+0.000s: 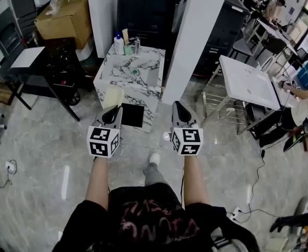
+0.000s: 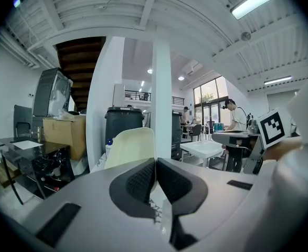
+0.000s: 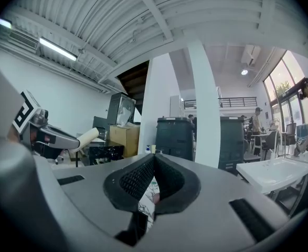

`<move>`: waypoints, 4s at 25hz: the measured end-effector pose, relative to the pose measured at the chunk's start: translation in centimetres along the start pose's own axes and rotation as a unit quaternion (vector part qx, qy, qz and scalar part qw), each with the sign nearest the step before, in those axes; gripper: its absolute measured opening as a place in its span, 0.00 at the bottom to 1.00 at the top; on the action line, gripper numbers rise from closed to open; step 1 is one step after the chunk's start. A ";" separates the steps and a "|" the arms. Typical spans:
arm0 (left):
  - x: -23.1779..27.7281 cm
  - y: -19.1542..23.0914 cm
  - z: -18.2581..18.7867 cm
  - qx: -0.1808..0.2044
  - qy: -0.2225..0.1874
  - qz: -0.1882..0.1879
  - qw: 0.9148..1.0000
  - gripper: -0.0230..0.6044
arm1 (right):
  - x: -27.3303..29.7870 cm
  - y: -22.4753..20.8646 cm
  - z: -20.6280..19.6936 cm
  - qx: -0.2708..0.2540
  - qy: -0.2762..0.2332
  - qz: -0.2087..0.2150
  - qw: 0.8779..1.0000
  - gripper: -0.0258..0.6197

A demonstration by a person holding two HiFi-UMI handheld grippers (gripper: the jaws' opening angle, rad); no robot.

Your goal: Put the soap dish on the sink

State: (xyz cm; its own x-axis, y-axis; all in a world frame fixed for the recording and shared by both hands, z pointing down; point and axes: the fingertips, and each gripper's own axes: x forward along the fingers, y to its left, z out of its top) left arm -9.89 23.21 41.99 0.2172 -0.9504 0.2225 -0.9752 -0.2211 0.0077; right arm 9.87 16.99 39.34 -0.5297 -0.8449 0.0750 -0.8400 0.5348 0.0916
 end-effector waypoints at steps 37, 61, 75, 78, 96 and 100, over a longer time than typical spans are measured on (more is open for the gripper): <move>29.2 4.8 3.8 0.009 0.061 0.015 0.998 0.08 | 26.4 -16.3 -2.5 0.032 0.017 0.037 0.999 0.06; 42.9 11.9 5.2 0.011 0.070 -0.053 0.996 0.08 | 39.4 -18.6 -3.3 0.027 0.047 -0.003 0.999 0.06; 50.5 15.8 4.7 0.014 0.089 -0.130 0.987 0.08 | 45.3 -19.8 -3.8 0.031 0.065 -0.072 0.995 0.06; 51.4 16.1 4.3 0.018 0.094 -0.144 0.985 0.08 | 45.6 -19.9 -3.9 0.029 0.068 -0.085 0.994 0.06; 57.2 15.3 2.5 0.043 0.129 -0.154 0.979 0.08 | 47.2 -23.5 -4.5 0.040 0.066 -0.100 0.992 0.06; 58.6 15.1 2.1 0.045 0.141 -0.150 0.978 0.08 | 48.1 -24.5 -4.8 0.042 0.066 -0.092 0.993 0.06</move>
State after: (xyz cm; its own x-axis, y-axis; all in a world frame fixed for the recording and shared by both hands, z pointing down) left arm -11.76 -36.32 53.08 0.4599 -0.7450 0.4831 -0.8591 -0.5110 0.0299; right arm 5.51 -36.65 45.51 -0.3504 -0.9161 0.1946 -0.9312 0.3631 0.0328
